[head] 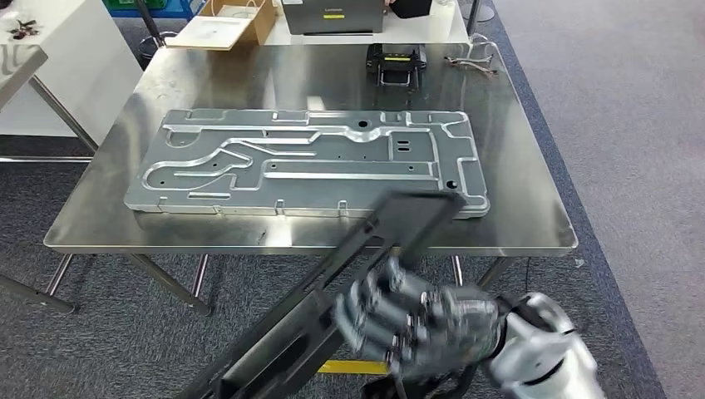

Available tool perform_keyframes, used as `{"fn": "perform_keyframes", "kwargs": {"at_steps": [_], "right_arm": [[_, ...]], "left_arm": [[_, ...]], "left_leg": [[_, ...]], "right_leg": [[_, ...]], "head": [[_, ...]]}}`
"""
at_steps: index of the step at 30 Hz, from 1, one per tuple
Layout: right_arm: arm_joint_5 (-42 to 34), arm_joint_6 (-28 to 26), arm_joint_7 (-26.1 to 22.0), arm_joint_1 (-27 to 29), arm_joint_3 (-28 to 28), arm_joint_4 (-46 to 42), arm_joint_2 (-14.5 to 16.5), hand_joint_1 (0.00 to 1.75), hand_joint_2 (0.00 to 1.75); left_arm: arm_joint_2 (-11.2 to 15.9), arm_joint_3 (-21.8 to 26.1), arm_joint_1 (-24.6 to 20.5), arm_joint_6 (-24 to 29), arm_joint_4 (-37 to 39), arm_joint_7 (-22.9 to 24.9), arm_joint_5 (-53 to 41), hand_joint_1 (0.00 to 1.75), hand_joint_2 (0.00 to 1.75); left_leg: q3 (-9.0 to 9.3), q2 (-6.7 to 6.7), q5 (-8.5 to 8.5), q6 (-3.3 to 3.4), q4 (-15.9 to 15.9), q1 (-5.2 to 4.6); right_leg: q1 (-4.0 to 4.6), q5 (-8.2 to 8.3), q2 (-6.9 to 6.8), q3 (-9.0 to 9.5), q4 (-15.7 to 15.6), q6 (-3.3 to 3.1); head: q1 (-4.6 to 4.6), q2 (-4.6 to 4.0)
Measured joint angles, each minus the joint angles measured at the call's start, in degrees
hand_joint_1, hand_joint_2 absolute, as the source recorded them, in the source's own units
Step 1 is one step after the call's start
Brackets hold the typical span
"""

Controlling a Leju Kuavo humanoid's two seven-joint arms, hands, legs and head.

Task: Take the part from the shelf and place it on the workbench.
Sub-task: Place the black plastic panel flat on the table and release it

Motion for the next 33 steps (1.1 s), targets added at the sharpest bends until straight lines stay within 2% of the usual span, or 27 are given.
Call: {"fn": "perform_keyframes", "kwargs": {"at_steps": [1,2,3,5,6,7,8,9,10,11,12,14,16,18,19,21,22,23,24,25,26,27,28,30,32,33], "right_arm": [[0.0,0.0,-4.1,2.3,-6.6,-0.1,2.5,1.75,1.75],[0.0,0.0,-4.3,4.3,-11.5,-0.2,4.7,1.75,1.75],[0.0,-0.1,-2.8,5.8,-15.2,-0.3,6.6,1.75,1.75],[0.1,-0.2,2.2,8.1,-18.9,-0.2,9.6,1.75,1.75],[0.1,-0.2,4.8,9.2,-19.8,0.1,10.6,1.75,1.75],[0.2,-0.2,6.8,10.2,-20.3,0.5,11.4,1.75,1.75],[0.2,-0.2,8.4,10.9,-20.7,1.1,12.0,1.75,1.75],[0.2,-0.2,9.9,11.3,-21.0,1.9,12.4,1.75,1.75],[0.2,-0.2,11.4,11.6,-21.2,2.8,12.8,1.75,1.75],[0.2,-0.2,12.7,11.7,-21.2,3.6,12.9,1.75,1.75],[0.3,-0.2,14.0,11.7,-21.2,4.5,13.0,1.75,1.75],[0.3,-0.2,16.0,11.9,-21.2,6.3,13.2,1.75,1.75],[0.4,-0.2,17.3,12.0,-21.1,8.0,13.2,1.75,1.75],[0.5,-0.2,17.8,12.1,-21.0,9.1,13.2,1.75,1.75],[0.5,-0.2,17.9,12.1,-21.0,9.6,13.2,1.75,1.75],[0.5,-0.2,18.2,12.1,-20.8,10.6,13.2,1.75,1.75],[0.6,-0.2,18.4,12.1,-20.8,11.0,13.2,1.75,1.75],[0.6,-0.2,18.7,12.1,-20.8,11.5,13.2,1.75,1.75],[0.6,-0.2,19.0,12.1,-20.7,11.8,13.2,1.75,1.75],[0.6,-0.2,19.3,12.1,-20.7,12.2,13.2,1.75,1.75],[0.6,-0.2,19.6,12.1,-20.7,12.4,13.1,1.75,1.75],[0.6,-0.3,20.0,12.1,-20.7,12.7,13.1,1.75,1.75],[0.6,-0.3,20.6,12.0,-20.7,13.0,13.0,1.75,1.75],[0.6,-0.3,22.0,11.9,-20.7,13.8,12.8,1.75,1.75],[0.6,-0.3,23.7,11.6,-20.6,14.8,12.0,1.75,1.75],[0.6,-0.3,24.9,11.3,-20.6,15.5,11.4,1.75,1.75]], "left_arm": [[-0.1,-0.1,0.3,0.1,0.0,-0.1,0.1,0.00,0.00],[-0.2,-0.3,0.6,0.1,0.0,-0.1,0.1,0.00,0.00],[-0.2,-0.4,0.7,0.1,0.0,-0.1,0.2,0.00,0.00],[-0.3,-0.5,0.6,0.3,0.1,-0.1,0.4,0.00,0.00],[-0.3,-0.6,0.5,0.4,0.1,-0.1,0.4,0.00,0.00],[-0.3,-0.6,0.4,0.4,0.1,-0.1,0.5,0.00,0.00],[-0.3,-0.6,0.4,0.4,0.1,-0.1,0.5,0.00,0.00],[-0.3,-0.7,0.4,0.3,0.1,0.0,0.6,0.00,0.00],[-0.3,-0.7,0.3,0.3,0.1,0.0,0.6,0.00,0.00],[-0.3,-0.7,0.3,0.3,0.2,0.0,0.6,0.00,0.00],[-0.3,-0.7,0.2,0.4,0.3,0.0,0.6,0.00,0.00],[-0.3,-0.7,0.0,0.3,0.5,-0.1,0.5,0.00,0.00],[-0.2,-0.7,0.0,0.2,0.5,-0.1,0.5,0.00,0.00],[-0.2,-0.7,-0.1,0.2,0.5,-0.1,0.5,0.00,0.00],[-0.2,-0.7,-0.1,0.2,0.5,-0.1,0.5,0.00,0.00],[-0.2,-0.7,-0.1,0.2,0.5,-0.1,0.5,0.00,0.00],[-0.2,-0.7,0.0,0.2,0.5,0.0,0.6,0.00,0.00],[-0.2,-0.7,0.0,0.2,0.5,0.0,0.6,0.00,0.00],[-0.1,-0.7,0.1,0.2,0.5,0.1,0.6,0.00,0.00],[-0.1,-0.7,0.1,0.2,0.5,0.1,0.6,0.00,0.00],[0.0,-0.7,0.1,0.2,0.5,0.2,0.6,0.00,0.00],[0.0,-0.7,0.1,0.2,0.5,0.2,0.6,0.00,0.00],[0.1,-0.7,0.1,0.2,0.5,0.2,0.6,0.00,0.00],[0.1,-0.7,0.0,0.2,0.5,0.2,0.6,0.00,0.00],[0.1,-0.7,-0.1,0.2,0.5,0.2,0.6,0.00,0.00],[0.1,-0.7,-0.1,0.1,0.5,0.1,0.6,0.00,0.00]], "left_leg": [[0.37,-0.21,0.04,0.00,-0.3,0.21],[0.80,-0.27,-0.10,0.10,-0.7,0.44],[1.24,-0.15,-0.28,0.22,-1.1,0.66],[1.82,0.21,-0.91,0.47,-1.3,0.76],[2.07,0.32,-1.29,0.48,-1.3,0.76],[2.45,0.40,-1.70,0.43,-1.2,0.75],[2.93,0.46,-2.14,0.35,-1.2,0.75],[3.54,0.52,-2.63,0.25,-1.1,0.75],[4.15,0.58,-3.14,0.15,-0.9,0.75],[4.63,0.58,-3.63,-0.03,-0.8,0.66],[4.89,0.55,-4.04,-0.26,-0.6,0.61],[5.03,0.52,-4.53,-0.85,-0.6,0.56],[5.25,0.64,-4.96,-1.43,-0.7,0.58],[4.42,0.74,-6.38,-2.09,1.6,0.56],[2.99,0.78,-7.63,-2.40,4.4,0.68],[-1.43,0.79,-9.96,-2.85,12.0,0.96],[-3.29,0.79,-10.03,-2.93,14.5,1.05],[-4.25,0.79,-8.95,-2.89,15.0,1.07],[-4.08,0.79,-6.81,-2.74,13.2,1.06],[-2.97,0.78,-4.02,-2.48,9.7,1.02],[-1.56,0.75,-1.93,-2.16,6.1,0.92],[-0.27,0.74,-0.68,-1.82,3.1,0.75],[0.53,0.74,-0.37,-1.54,1.3,0.59],[1.03,0.75,-1.14,-1.10,0.1,0.36],[1.67,0.75,-1.34,-0.67,-0.7,0.77],[2.15,0.76,-1.39,-0.42,-1.2,0.98]], "right_leg": [[0.07,-0.35,-0.16,0.36,0.0,0.30],[0.16,-1.00,-0.07,0.20,0.8,0.57],[0.16,-2.06,0.13,-0.82,2.9,0.83],[-0.15,-4.77,0.53,-5.41,10.2,1.23],[-0.26,-5.50,0.59,-7.94,13.7,1.39],[-0.34,-5.14,0.63,-9.76,15.6,1.50],[-0.38,-3.57,0.64,-10.52,15.3,1.55],[-0.40,-0.88,0.64,-10.14,12.9,1.51],[-0.41,2.00,0.63,-9.06,9.1,1.37],[-0.29,4.03,0.63,-7.85,5.7,1.13],[-0.16,5.14,0.64,-6.82,3.1,0.76],[0.17,4.83,0.75,-6.11,1.6,-0.01],[-0.04,4.61,0.92,-5.73,1.0,-0.62],[-0.49,4.44,0.95,-4.96,0.5,-1.20],[-0.59,4.28,0.91,-4.55,0.3,-1.45],[-0.57,3.74,0.93,-3.94,0.3,-1.73],[-0.55,3.40,0.97,-3.55,0.3,-1.73],[-0.55,2.99,1.01,-3.05,0.3,-1.70],[-0.54,2.54,1.06,-2.44,0.3,-1.64],[-0.52,2.05,1.09,-1.75,0.3,-1.54],[-0.48,1.58,1.11,-1.18,0.3,-1.40],[-0.41,1.18,1.16,-0.80,0.3,-1.16],[-0.36,0.89,1.19,-0.65,0.2,-0.90],[-0.31,0.60,1.22,-0.60,0.0,-0.29],[-0.30,0.03,1.08,-0.41,0.2,0.27],[-0.28,-0.74,1.04,-1.00,1.7,0.51]], "head": [[0.06,-0.01],[0.09,-0.01],[0.14,-0.01],[0.14,-0.01],[0.14,-0.01],[0.14,-0.01],[0.15,-0.01],[0.14,-0.01],[0.15,-0.01],[0.15,-0.01],[0.14,-0.01],[0.14,-0.01],[0.14,-0.01],[0.12,-0.01],[0.10,-0.01],[0.09,-0.01],[0.08,-0.01],[0.08,-0.01],[0.08,-0.01],[0.08,-0.01],[0.09,-0.01],[0.09,-0.01],[0.10,-0.01],[0.09,-0.01],[0.10,-0.01],[0.10,-0.01]]}}
